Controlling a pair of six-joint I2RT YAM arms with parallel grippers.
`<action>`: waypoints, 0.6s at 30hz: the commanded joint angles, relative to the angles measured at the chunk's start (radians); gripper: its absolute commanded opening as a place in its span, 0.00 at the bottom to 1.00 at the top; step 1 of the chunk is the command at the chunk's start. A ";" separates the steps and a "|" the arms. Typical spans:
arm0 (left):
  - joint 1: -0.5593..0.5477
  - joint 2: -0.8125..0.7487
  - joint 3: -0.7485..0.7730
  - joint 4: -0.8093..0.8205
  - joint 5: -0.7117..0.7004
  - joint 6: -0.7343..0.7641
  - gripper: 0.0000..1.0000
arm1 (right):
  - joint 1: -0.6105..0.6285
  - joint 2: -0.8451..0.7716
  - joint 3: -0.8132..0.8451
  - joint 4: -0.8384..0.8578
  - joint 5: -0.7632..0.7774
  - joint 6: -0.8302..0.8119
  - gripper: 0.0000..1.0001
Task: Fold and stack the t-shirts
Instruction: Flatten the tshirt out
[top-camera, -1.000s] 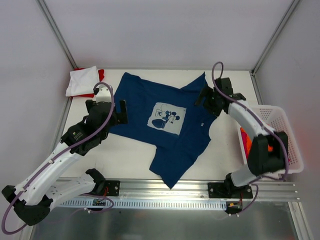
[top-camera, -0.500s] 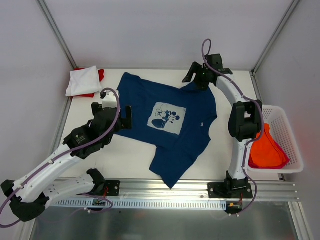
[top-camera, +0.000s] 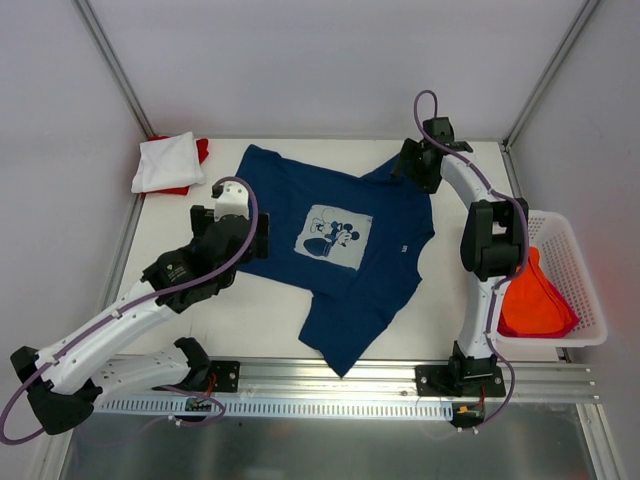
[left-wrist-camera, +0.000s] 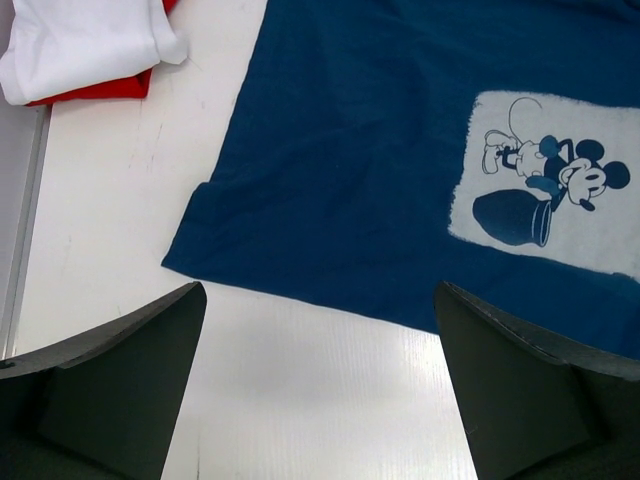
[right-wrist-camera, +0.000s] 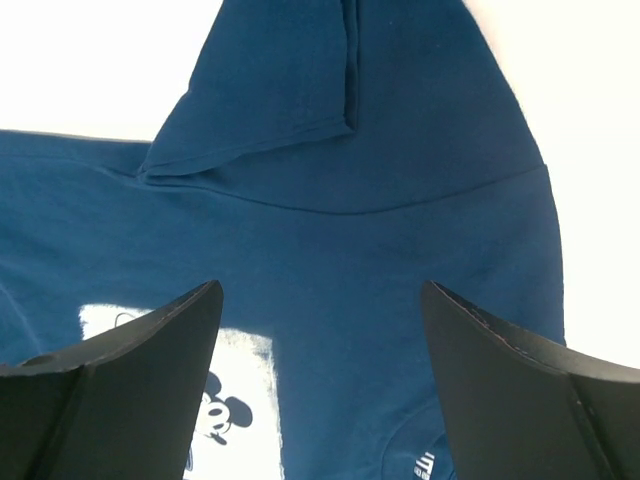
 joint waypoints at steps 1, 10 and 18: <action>-0.010 0.009 -0.002 0.015 -0.040 -0.003 0.99 | -0.001 0.019 0.015 0.021 0.010 -0.008 0.84; -0.010 0.028 -0.014 0.031 -0.041 -0.006 0.99 | -0.003 0.138 0.167 0.021 -0.032 -0.009 0.84; -0.010 0.055 -0.014 0.046 -0.058 0.008 0.99 | -0.004 0.287 0.345 0.021 -0.083 0.006 0.84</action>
